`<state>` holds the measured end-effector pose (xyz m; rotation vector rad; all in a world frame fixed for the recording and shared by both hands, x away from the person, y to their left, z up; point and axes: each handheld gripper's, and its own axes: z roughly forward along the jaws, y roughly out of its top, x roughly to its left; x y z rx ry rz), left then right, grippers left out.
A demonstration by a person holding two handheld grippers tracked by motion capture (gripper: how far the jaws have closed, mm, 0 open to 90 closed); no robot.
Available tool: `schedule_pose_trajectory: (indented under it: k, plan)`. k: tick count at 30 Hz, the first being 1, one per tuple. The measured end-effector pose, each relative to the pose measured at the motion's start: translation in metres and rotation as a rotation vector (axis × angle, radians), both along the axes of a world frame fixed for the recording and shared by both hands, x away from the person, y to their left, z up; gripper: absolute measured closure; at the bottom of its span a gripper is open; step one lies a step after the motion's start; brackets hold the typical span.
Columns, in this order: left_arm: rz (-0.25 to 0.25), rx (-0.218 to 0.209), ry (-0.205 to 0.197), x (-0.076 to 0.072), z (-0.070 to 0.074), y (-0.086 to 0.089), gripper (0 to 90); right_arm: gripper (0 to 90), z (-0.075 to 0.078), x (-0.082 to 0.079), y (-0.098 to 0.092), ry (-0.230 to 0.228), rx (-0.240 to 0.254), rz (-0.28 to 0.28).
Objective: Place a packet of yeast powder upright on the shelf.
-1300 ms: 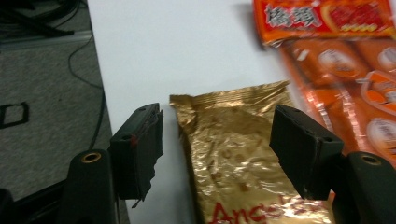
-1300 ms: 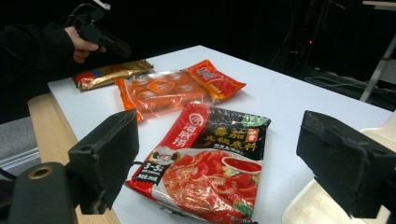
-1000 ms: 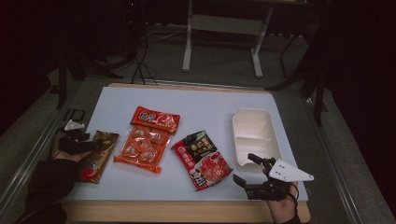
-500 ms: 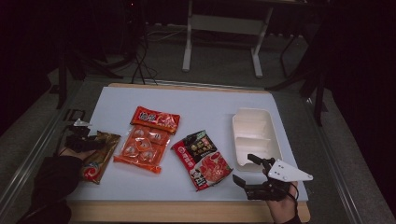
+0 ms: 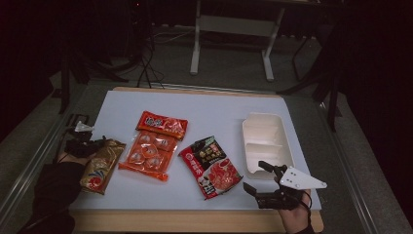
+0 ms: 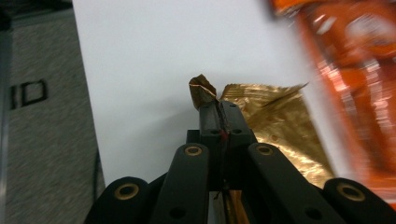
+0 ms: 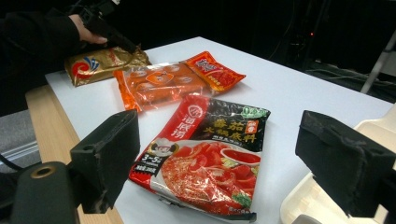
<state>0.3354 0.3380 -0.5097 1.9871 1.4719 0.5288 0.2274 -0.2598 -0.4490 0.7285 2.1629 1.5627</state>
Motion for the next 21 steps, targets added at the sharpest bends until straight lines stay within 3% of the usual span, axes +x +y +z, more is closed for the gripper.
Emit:
schedule_pose_trajectory:
  k: [7,15,21]
  plan:
    - [0.005,-0.052,-0.047,-0.013,0.013,0.004,89.9,13.7,0.000,0.000,0.000,-0.001,0.002,0.000]
    - [-0.010,-0.020,-0.102,-0.024,0.027,0.000,90.0,13.7,0.001,0.000,0.000,-0.005,0.004,-0.001]
    - [-0.032,-0.058,-0.155,-0.033,0.044,-0.008,90.0,13.7,0.001,-0.001,0.000,-0.007,0.002,-0.001]
